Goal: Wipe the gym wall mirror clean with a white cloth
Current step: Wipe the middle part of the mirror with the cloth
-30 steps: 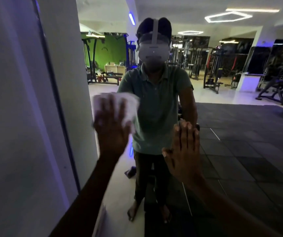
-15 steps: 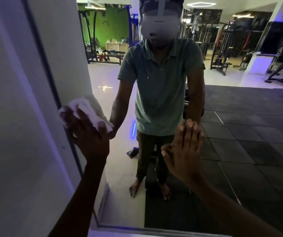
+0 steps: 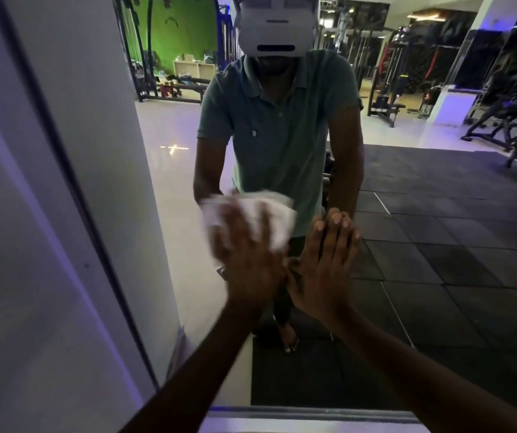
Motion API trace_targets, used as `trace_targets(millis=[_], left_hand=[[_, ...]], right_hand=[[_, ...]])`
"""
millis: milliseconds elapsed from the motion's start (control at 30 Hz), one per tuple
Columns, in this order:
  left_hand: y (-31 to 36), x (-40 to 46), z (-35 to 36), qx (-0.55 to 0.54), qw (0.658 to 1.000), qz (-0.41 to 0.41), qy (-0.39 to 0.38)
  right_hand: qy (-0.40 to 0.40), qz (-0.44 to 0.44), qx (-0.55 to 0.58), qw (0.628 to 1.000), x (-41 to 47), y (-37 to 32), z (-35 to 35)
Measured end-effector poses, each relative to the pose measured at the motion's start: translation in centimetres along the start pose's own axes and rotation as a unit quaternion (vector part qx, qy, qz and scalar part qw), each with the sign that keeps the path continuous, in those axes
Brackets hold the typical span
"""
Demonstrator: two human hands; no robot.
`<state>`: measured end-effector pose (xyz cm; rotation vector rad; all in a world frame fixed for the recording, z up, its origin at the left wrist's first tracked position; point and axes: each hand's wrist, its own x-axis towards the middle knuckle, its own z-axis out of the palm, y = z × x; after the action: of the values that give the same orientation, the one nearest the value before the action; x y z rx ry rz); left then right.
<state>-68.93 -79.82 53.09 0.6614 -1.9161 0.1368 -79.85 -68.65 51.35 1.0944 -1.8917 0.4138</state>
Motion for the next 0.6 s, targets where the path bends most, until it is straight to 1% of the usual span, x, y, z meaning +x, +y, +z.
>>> trace_targets(millis=[33, 67, 100, 133, 167, 200, 267, 333, 367, 400, 433, 467, 500, 533, 567, 600], left_hand=[[0.8, -0.4, 0.2, 0.005, 0.997, 0.081, -0.015], [-0.1, 0.0, 0.1, 0.01, 0.991, 0.134, -0.016], [-2.1, 0.6, -0.2, 0.019, 0.988, 0.153, -0.007], [-4.5, 1.2, -0.6, 0.032, 0.989, 0.145, 0.013], [-7.0, 1.9, -1.3, 0.044, 0.993, 0.104, 0.043], [-9.4, 2.7, -2.0, 0.044, 0.995, 0.041, 0.073], [-12.1, 4.0, -3.0, 0.017, 0.986, -0.087, 0.14], [-10.9, 3.9, -2.4, -0.032, 0.959, -0.198, 0.201], [-8.8, 3.3, -1.9, -0.081, 0.947, -0.239, 0.199], [-6.5, 2.7, -1.4, -0.115, 0.949, -0.239, 0.169], [-4.1, 1.8, -1.2, -0.118, 0.968, -0.189, 0.114], [-2.2, 0.6, -1.0, -0.094, 0.989, -0.1, 0.047], [-1.6, -0.4, -0.8, -0.066, 0.998, 0.002, 0.001], [-2.4, 0.0, -1.3, -0.045, 0.995, 0.087, -0.009], [-4.2, 0.8, -1.8, -0.027, 0.991, 0.134, -0.002], [-7.0, 1.3, -1.6, -0.004, 0.992, 0.128, 0.024]], right_hand=[[0.001, -0.004, 0.004, 1.0, -0.1, 0.2, 0.0], [0.001, -0.01, 0.005, 1.0, -0.2, 0.4, 0.0], [0.002, -0.017, 0.001, 1.0, -0.3, 0.7, 0.1], [0.004, -0.025, -0.003, 1.0, -0.2, 0.9, 0.1], [0.006, -0.029, -0.005, 1.0, -0.2, 1.0, 0.1], [0.009, -0.028, -0.003, 1.0, -0.1, 1.0, 0.2], [0.013, -0.02, 0.004, 1.0, -0.1, 0.8, 0.2], [0.016, -0.017, 0.007, 1.0, -0.3, 0.7, 0.5], [0.017, -0.019, 0.004, 1.0, -0.4, 0.7, 0.6], [0.017, -0.021, 0.001, 1.0, -0.4, 0.8, 0.7], [0.018, -0.022, 0.001, 1.0, -0.4, 0.9, 0.7], [0.019, -0.023, 0.002, 1.0, -0.3, 0.8, 0.7], [0.022, -0.023, 0.002, 0.999, -0.3, 0.8, 0.7], [0.024, -0.023, 0.002, 0.999, -0.2, 0.8, 0.6], [0.026, -0.025, 0.002, 0.999, -0.2, 0.8, 0.5], [0.029, -0.026, 0.0, 0.999, -0.2, 0.8, 0.6]])
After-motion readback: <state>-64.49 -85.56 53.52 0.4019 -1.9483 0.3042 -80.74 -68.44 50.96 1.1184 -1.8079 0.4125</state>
